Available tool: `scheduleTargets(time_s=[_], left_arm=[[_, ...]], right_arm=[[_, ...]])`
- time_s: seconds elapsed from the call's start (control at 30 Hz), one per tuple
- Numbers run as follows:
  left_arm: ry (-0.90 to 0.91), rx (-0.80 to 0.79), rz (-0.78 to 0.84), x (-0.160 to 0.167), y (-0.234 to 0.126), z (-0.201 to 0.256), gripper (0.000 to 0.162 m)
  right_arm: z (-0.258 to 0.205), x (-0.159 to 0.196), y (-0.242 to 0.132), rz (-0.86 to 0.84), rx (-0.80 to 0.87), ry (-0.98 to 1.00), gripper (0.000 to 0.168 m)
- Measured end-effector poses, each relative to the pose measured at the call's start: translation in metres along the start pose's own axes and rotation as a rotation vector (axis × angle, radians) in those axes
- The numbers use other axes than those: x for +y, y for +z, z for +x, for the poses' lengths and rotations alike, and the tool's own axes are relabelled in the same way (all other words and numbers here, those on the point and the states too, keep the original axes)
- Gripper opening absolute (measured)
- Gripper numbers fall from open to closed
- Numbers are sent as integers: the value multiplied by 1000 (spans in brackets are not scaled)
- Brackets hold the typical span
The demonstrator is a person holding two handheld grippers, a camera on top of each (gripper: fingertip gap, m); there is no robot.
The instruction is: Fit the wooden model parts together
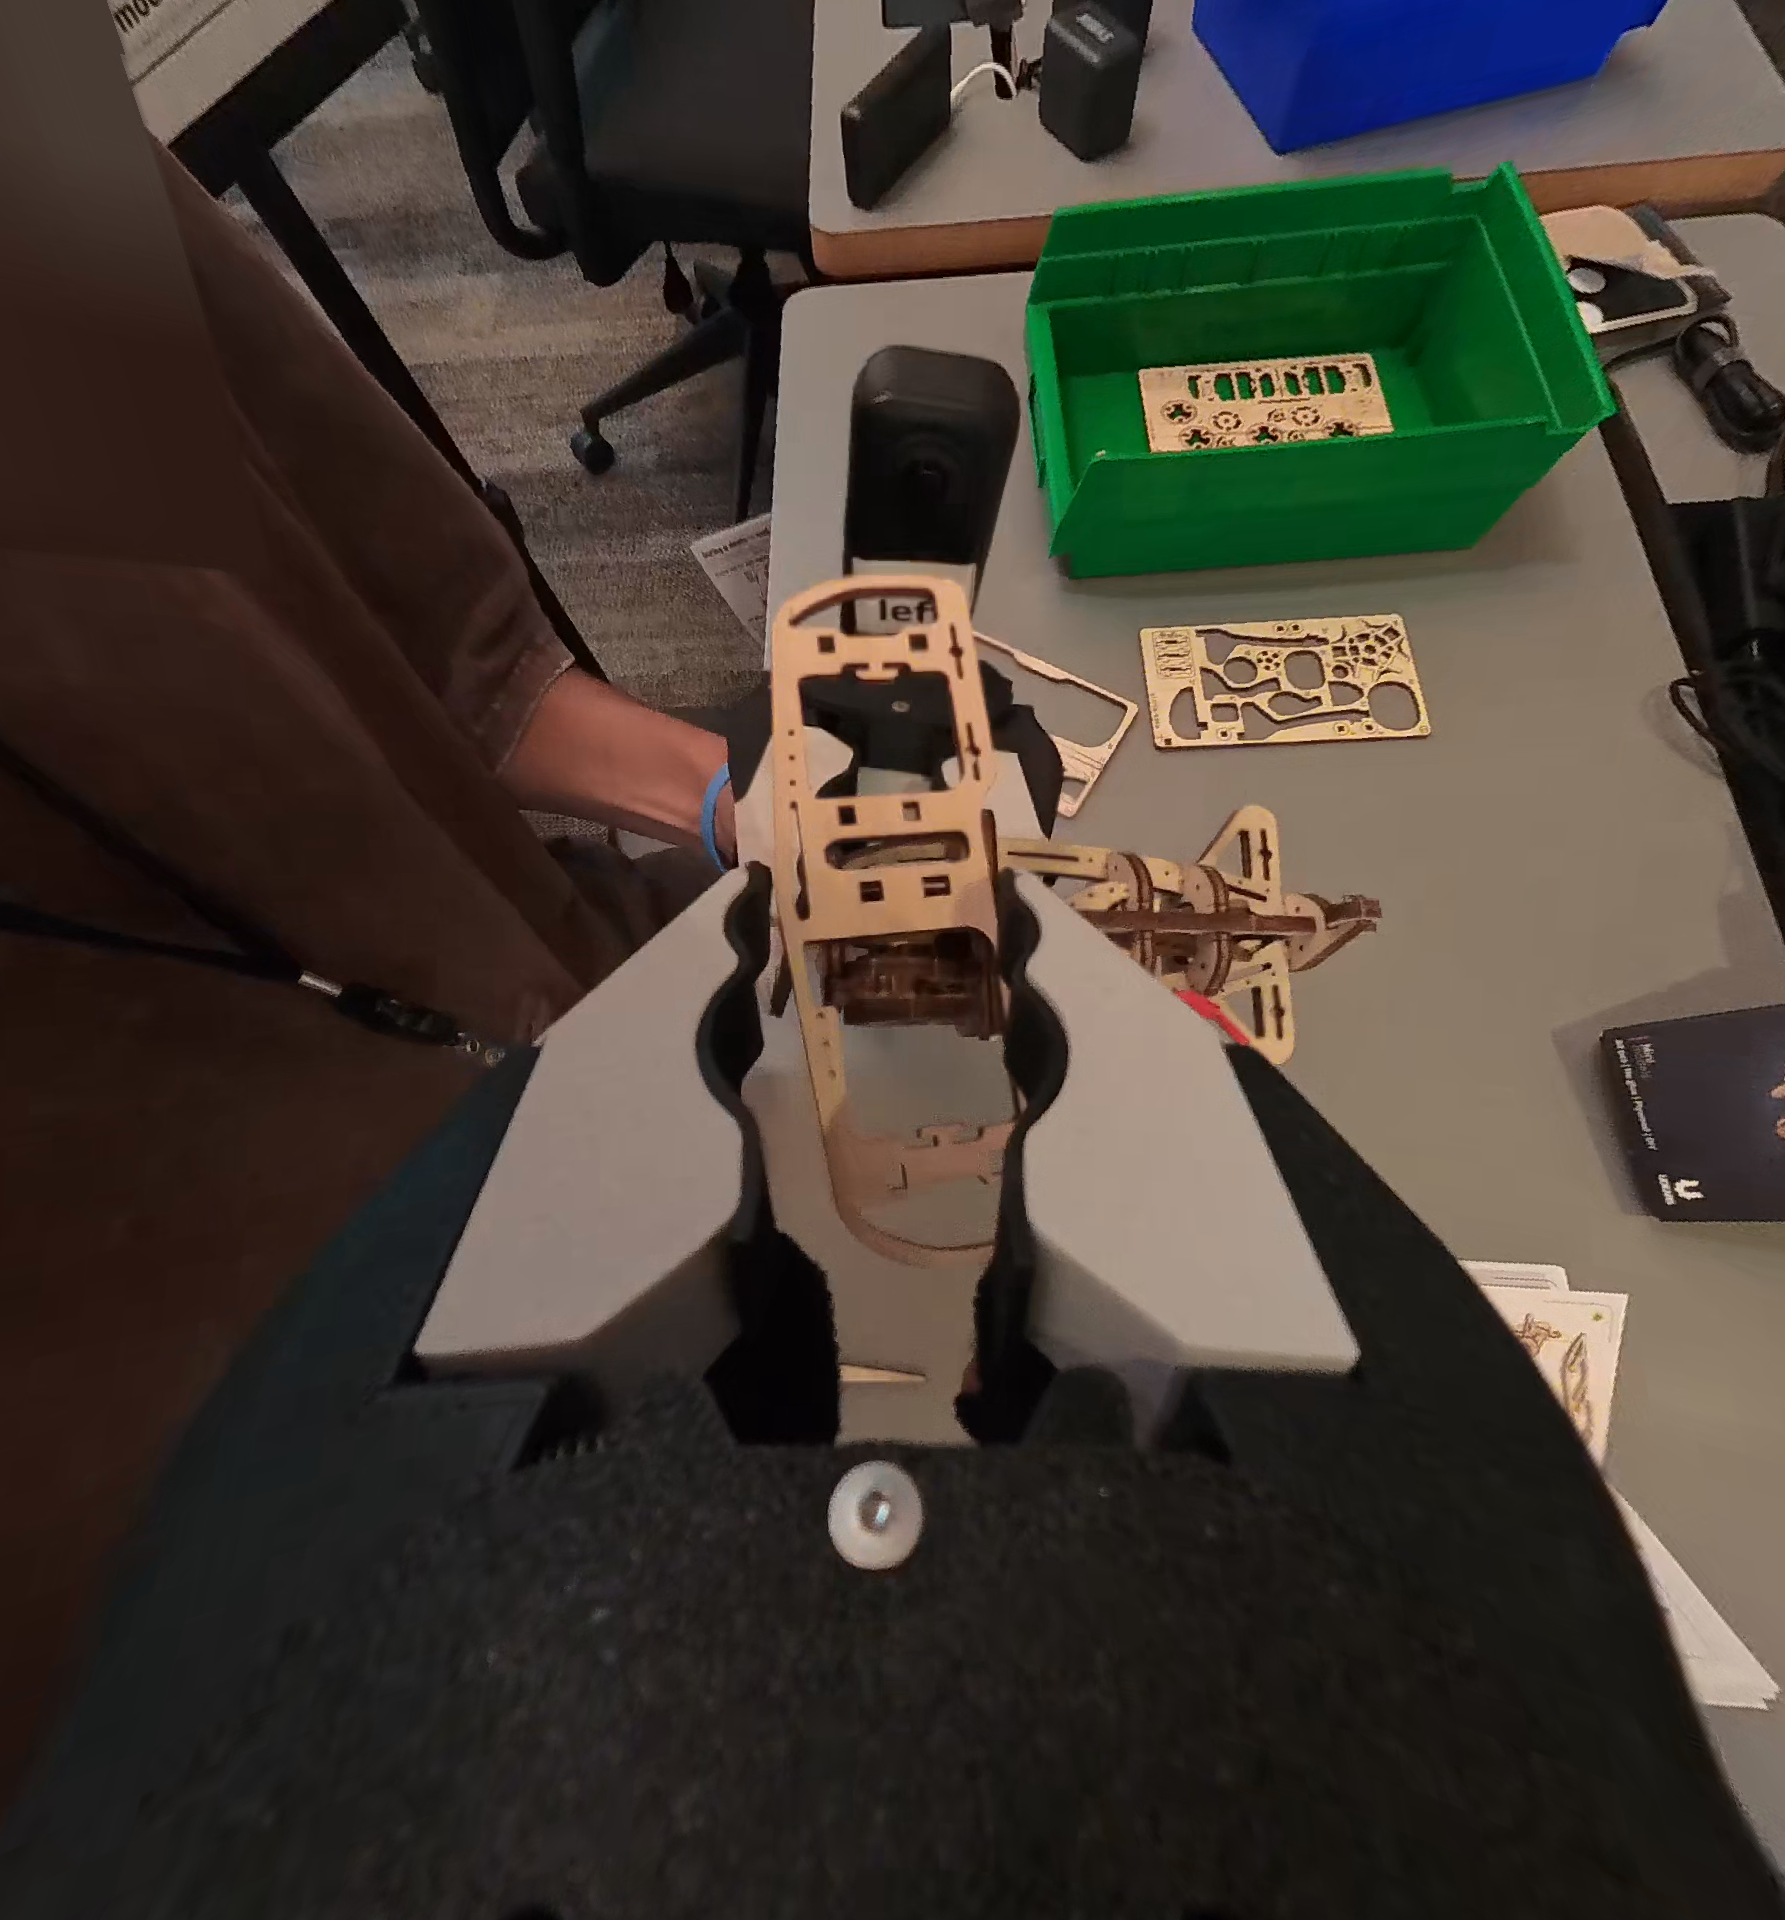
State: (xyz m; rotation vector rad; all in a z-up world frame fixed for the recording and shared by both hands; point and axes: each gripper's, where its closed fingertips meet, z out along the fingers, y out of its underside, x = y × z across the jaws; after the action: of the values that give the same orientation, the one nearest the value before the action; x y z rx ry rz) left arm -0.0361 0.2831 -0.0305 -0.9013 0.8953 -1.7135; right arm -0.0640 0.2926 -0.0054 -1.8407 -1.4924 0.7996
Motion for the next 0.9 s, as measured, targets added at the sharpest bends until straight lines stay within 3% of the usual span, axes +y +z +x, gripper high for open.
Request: scheduleTargets(time_s=[0.5,0.9], left_arm=[[6,-14,28,-5,-3,-2,41],[-19,-20,7,1,-1,-5,41]], right_arm=[[4,-3,2,21,-23,52,40],[8,6,1,-74,-2,16,42]])
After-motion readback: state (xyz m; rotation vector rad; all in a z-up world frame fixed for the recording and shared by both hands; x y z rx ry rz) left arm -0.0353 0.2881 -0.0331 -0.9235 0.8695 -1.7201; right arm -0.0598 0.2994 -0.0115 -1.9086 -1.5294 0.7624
